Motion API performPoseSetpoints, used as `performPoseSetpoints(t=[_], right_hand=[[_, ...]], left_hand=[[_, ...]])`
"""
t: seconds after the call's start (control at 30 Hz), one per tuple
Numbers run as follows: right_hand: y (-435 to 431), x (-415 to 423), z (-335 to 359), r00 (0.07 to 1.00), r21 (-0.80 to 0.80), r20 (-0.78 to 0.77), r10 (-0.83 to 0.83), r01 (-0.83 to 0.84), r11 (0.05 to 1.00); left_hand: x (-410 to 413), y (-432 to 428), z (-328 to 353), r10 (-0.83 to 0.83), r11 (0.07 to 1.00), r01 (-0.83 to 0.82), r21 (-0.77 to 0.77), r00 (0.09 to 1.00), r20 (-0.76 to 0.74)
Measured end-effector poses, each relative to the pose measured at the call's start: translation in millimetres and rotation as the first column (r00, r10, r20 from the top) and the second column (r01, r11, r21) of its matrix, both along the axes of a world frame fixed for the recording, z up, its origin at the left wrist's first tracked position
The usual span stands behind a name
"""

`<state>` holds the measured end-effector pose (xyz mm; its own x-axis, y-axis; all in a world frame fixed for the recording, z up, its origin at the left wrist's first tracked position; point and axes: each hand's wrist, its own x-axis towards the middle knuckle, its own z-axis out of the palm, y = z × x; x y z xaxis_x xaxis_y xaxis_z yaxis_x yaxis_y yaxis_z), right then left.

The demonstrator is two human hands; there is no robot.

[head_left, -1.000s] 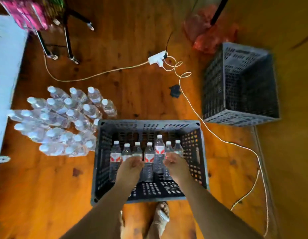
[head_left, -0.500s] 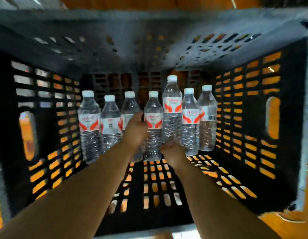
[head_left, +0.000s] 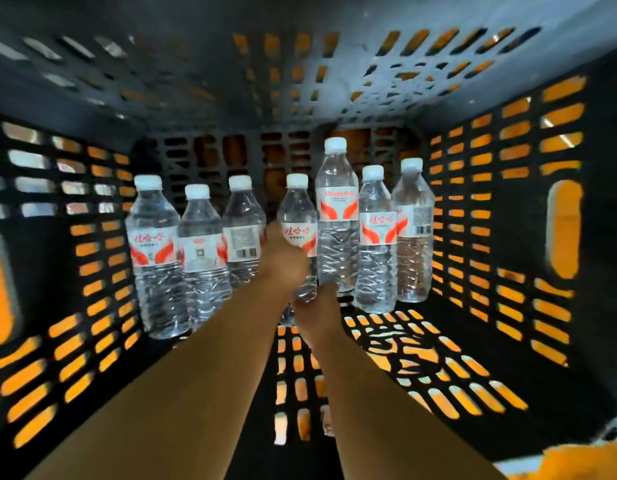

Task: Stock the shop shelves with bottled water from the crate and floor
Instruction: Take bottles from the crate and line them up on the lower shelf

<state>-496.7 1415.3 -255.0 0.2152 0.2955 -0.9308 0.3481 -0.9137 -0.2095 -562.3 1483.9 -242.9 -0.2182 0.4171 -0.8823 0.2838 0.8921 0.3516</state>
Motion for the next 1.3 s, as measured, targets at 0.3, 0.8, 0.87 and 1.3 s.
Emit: performPoseSetpoints(t=[0.3,0.8,0.87,1.3], right_hand=[[2.1,16.6,16.1,0.993,0.005,-0.089,0.073,-0.073,0.997],[41.4,3.3,258.8,0.985,0.308,-0.166,0.035,0.018,0.951],[58.1,-4.2,306.0,0.978,0.392,-0.195,0.079,0.004,0.92],[75.6,-103.1,606.2,0.721,0.761,-0.21,0.66,-0.303,0.573]], left_hand=[[-19.6,-11.4,4.2,0.038,0.999,-0.037,-0.006,0.988,0.151],[-53.7,-12.3,261.1,0.173,0.888,-0.373,0.268,0.812,0.557],[-70.4,-4.7,317.3,0.174,0.868,-0.4,0.294,0.8,0.574],[-159.6,-59.2,609.4,0.235,0.465,-0.562,0.684,0.823,0.517]])
